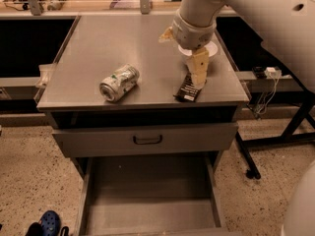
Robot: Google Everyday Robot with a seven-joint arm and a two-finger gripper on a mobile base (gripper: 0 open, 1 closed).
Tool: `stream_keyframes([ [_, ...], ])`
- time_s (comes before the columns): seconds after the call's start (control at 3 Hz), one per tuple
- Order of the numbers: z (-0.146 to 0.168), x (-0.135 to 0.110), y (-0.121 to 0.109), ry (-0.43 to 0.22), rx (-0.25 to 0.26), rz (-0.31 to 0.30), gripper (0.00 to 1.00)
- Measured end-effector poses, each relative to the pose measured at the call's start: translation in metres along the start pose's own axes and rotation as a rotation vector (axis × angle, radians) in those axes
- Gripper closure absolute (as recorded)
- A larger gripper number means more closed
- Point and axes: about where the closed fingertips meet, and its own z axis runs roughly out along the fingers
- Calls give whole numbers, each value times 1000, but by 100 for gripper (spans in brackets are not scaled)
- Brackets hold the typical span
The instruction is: Place 7up can into middle drawer
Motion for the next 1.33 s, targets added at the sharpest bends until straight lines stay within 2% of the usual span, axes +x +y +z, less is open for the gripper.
stream_keyframes([
  [0.33, 0, 0, 0, 0, 0, 0, 0],
  [0.67, 12, -10, -19, 56, -8, -99, 0],
  [1.0, 30, -38, -46, 90, -45, -232, 0],
  [1.33, 55, -71, -73, 62, -101, -351, 0],
])
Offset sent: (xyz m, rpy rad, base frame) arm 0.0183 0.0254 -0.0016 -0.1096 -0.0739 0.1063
